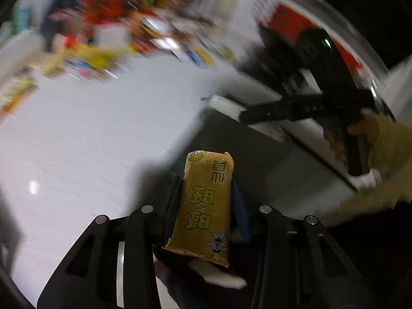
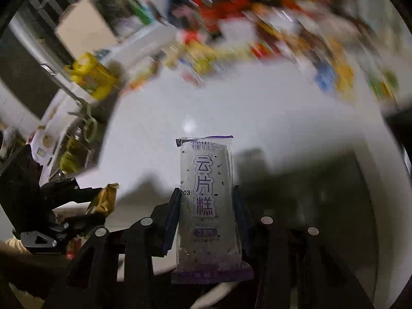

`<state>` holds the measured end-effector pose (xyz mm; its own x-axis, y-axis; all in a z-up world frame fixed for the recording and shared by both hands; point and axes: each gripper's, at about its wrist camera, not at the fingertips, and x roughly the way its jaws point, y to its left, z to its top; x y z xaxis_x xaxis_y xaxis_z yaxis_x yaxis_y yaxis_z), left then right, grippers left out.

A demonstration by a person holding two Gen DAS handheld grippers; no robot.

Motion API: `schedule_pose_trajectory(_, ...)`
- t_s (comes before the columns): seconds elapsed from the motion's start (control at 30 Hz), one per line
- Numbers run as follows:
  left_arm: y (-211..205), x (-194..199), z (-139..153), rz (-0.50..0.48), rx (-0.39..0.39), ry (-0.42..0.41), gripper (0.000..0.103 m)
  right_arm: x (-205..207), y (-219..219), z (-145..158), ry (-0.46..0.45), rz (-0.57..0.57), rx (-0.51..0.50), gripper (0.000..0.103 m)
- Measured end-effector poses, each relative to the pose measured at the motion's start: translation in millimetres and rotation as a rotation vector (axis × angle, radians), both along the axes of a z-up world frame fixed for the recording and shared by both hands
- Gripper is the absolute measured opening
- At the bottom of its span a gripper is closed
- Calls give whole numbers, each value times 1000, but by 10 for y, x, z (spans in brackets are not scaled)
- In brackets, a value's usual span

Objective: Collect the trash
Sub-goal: 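Lower both tools into the black trash bag and release the packets, then grasp the torn brown chocolate-stick wrapper with the right tool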

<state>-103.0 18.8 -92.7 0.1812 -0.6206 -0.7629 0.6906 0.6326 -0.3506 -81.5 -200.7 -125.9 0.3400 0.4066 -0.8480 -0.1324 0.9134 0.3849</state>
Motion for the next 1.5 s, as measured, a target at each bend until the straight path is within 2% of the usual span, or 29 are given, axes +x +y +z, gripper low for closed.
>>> schedule_pose_trajectory(0.07, -231, -86, -268, -77, 27, 74, 37, -189, -139, -310, 80, -44, -14, 40)
schedule_pose_trajectory(0.17, -536, -134, -745, -149, 85, 158, 37, -415, -255, -929, 190, -72, -47, 40)
schedule_pose_trajectory(0.27, -786, -138, -1188, -192, 171, 180, 37, -513, -296, -1470, 272, -65, -101, 40)
schedule_pose_trajectory(0.4, -1003, -128, -1645, -217, 259, 215, 37, -550, -339, -1947, 331, -55, -140, 40)
schedule_pose_trajectory(0.47, -1084, -107, -1844, -209, 296, 246, 46, -537, -330, -2116, 354, -42, -194, 43)
schedule_pose_trajectory(0.5, -1123, -105, -1902, -204, 319, 246, 62, -530, -335, -2144, 358, -40, -193, 53)
schedule_pose_trajectory(0.53, -1145, -128, -1925, -199, 341, 231, 67, -510, -343, -2133, 355, -40, -199, 68)
schedule_pose_trajectory(0.57, -1164, -139, -1905, -201, 339, 218, 68, -500, -345, -2081, 334, -40, -219, 73)
schedule_pose_trajectory(0.63, -1188, -167, -1810, -200, 333, 190, 76, -483, -338, -1958, 299, -30, -230, 77)
schedule_pose_trajectory(0.77, -1154, -145, -1441, -176, 287, 135, 76, -301, -461, -1541, 201, -51, -217, 78)
schedule_pose_trajectory(0.87, -1047, -107, -887, -136, 183, 74, 82, -69, -515, -1000, 62, -70, -185, 81)
schedule_pose_trajectory(0.97, -947, -65, -244, -79, 65, -43, 89, 222, -523, -255, -143, -79, -105, 93)
schedule_pose_trajectory(1.0, -894, -30, -86, -56, 32, -74, 89, 313, -519, -101, -193, -81, -97, 99)
schedule_pose_trajectory(1.07, -781, 72, 161, 10, -6, -128, 90, 564, -506, 202, -289, -64, -72, 98)
schedule_pose_trajectory(1.13, -653, 193, 276, 90, -12, -160, 91, 923, -503, 418, -364, -65, -95, 98)
schedule_pose_trajectory(1.23, -474, 331, 342, 221, -1, -181, 91, 1473, -561, 484, -391, -104, -123, 98)
schedule_pose_trajectory(1.33, -299, 464, 351, 329, 19, -170, 91, 2045, -721, 459, -363, -202, -96, 98)
schedule_pose_trajectory(1.5, -11, 547, 271, 412, 74, -141, 91, 2695, -832, 313, -274, -281, -162, 98)
